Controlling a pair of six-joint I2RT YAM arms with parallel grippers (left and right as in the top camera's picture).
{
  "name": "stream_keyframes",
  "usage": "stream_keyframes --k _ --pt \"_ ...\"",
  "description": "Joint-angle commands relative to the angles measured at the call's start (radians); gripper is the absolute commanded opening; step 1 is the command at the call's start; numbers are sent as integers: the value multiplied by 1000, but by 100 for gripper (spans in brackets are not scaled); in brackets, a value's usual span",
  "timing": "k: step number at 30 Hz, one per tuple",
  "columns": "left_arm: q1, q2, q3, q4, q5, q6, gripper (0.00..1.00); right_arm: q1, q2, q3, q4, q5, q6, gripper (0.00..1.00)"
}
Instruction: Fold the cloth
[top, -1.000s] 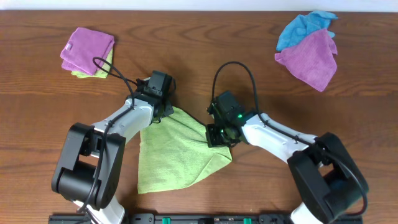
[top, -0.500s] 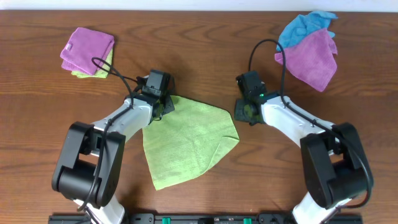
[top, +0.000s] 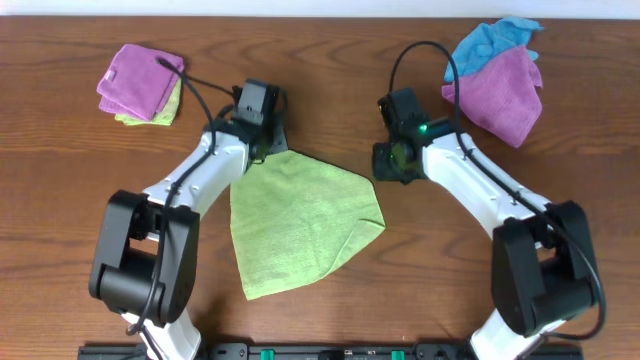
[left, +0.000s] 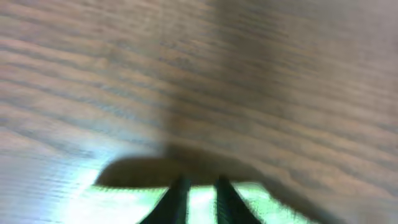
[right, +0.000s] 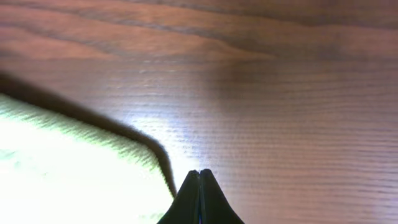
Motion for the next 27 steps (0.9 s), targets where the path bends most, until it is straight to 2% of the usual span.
stream_keyframes --k 1,6,11,14,21,27 --pt "3 5 81 -116 0 37 6 7 -69 27 -21 -75 -135 1" --pt "10 -63 98 -240 0 36 6 33 -90 6 12 -141 -226 2" --pt "82 -117 98 -327 56 10 6 64 -43 -39 218 -349 -257 1" --pt "146 -121 98 -356 95 10 6 118 -15 -39 301 -362 -261 1" --pt "308 -121 98 -367 215 41 6 218 125 -39 376 -374 -249 2" --pt "385 -121 98 -387 246 87 6 240 204 -39 421 -376 -208 2"
